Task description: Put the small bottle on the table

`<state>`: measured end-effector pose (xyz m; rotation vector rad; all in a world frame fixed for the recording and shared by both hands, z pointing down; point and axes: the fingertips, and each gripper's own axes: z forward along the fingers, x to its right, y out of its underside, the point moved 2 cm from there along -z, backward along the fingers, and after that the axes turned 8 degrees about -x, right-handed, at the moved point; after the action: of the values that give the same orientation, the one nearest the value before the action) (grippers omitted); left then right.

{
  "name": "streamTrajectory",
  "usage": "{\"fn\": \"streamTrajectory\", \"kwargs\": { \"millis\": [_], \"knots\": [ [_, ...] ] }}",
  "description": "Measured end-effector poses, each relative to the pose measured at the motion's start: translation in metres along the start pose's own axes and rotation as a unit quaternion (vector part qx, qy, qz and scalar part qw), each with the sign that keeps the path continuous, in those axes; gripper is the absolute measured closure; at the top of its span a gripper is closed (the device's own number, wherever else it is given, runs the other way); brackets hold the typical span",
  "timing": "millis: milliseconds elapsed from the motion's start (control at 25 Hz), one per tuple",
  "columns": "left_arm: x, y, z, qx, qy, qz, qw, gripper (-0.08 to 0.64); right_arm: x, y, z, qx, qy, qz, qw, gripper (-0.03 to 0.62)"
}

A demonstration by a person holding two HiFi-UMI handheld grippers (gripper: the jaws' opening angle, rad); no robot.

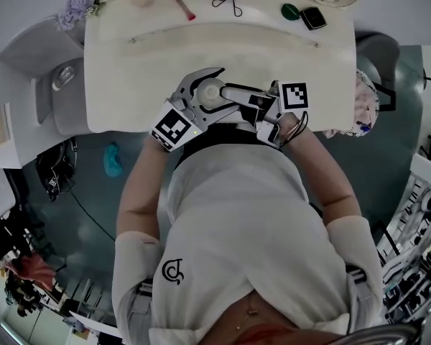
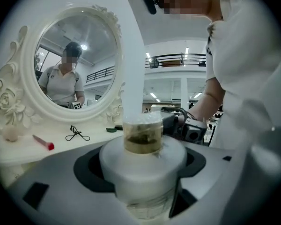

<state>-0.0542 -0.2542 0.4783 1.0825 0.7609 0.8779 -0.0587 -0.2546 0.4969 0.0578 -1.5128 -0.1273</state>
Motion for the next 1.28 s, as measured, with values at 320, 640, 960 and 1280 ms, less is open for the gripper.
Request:
{"fn": "streamTrajectory", "kwargs": {
  "millis": [320,640,960,1280],
  "knots": [
    [-0.014,0.042,0.028,-0.057,-0.021,0.024,0.9979,0.206,0.031,-0.009,-0.013,0.004,0.048,0.011,0.999,0.374],
    [-0.023,0.068,0.047,-0.095,-0.009,0.019,0.9952,0.206,0.060,-0.015,-0.020,0.015,0.073,0.033,0.997,0.408],
    [-0.030,0.092,0.055,-0.148,0.000,0.028,0.9886,0.206,0.082,-0.016,-0.023,0.013,0.095,0.048,0.994,0.449],
    [-0.030,0.098,0.055,-0.145,0.013,0.020,0.9891,0.206,0.083,-0.018,-0.016,0.004,0.059,0.051,0.997,0.443]
  ]
}}
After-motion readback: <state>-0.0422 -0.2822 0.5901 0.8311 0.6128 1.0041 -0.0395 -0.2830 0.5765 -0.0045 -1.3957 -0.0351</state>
